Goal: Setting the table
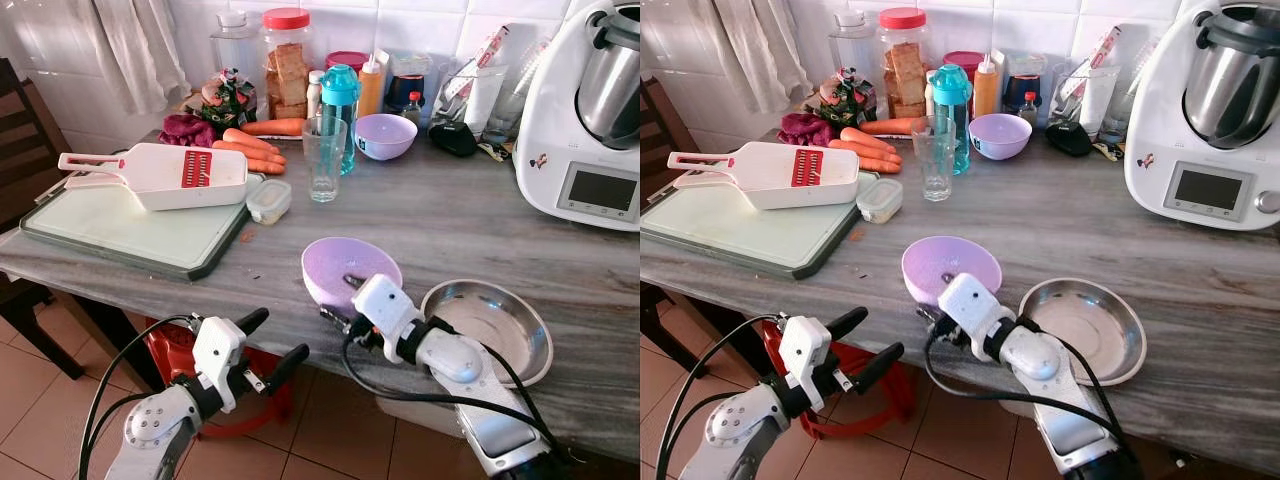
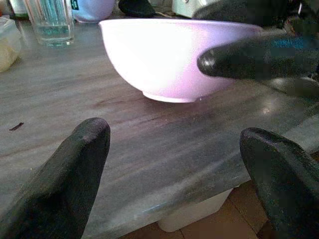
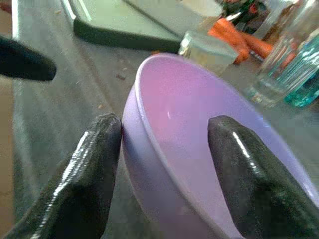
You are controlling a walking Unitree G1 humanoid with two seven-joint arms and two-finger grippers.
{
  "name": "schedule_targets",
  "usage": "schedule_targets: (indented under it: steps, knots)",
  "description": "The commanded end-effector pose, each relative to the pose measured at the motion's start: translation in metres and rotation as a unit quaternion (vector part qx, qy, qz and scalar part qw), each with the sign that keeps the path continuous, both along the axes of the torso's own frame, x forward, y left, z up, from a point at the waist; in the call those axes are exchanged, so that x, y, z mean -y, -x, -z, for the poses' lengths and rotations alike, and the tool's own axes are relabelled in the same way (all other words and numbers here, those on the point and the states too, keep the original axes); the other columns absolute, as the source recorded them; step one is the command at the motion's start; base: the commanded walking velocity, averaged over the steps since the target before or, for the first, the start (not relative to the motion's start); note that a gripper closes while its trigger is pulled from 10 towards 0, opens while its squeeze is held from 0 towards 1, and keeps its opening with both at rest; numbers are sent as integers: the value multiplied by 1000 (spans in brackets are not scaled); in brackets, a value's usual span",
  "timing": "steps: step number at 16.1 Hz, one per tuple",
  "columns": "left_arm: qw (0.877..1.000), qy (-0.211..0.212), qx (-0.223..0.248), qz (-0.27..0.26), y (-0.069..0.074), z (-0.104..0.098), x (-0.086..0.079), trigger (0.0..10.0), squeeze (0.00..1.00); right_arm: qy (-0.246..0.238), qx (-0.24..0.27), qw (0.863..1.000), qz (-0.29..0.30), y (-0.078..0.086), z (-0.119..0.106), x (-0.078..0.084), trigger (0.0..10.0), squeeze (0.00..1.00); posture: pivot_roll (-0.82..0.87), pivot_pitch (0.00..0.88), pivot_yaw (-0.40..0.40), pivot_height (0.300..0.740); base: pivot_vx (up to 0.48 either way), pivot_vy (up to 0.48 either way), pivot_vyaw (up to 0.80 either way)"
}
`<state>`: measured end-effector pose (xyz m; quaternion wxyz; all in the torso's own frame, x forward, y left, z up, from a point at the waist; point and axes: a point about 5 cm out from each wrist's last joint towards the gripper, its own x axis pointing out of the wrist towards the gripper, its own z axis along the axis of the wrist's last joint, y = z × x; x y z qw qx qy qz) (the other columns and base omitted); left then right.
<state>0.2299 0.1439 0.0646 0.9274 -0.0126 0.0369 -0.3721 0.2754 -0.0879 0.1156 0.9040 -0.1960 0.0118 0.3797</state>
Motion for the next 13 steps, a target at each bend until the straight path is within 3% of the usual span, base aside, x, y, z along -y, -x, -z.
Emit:
schedule_targets:
  steps: [1,6,10,13]
  knots:
    - [1000,-7,0,1,-2,-1,0,10000,0,-10,17,1000,13,-6,-7,2,10000,1000,103,0,13,740,0,0,0]
    - [1000,-7,0,0,-3,-1,1,10000,0,-39,35,998,22,-9,-19,0,10000,1000,100,0,14,740,0,0,0]
    - [1000,-8,-4,2,-2,1,2,10000,0,-89,14,996,18,-3,-23,-1,10000,1000,97,0,13,740,0,0,0]
    - [1000,-12,-3,-12,-3,2,0,10000,0,-122,31,991,43,-2,-31,4,10000,1000,100,0,10,740,0,0,0]
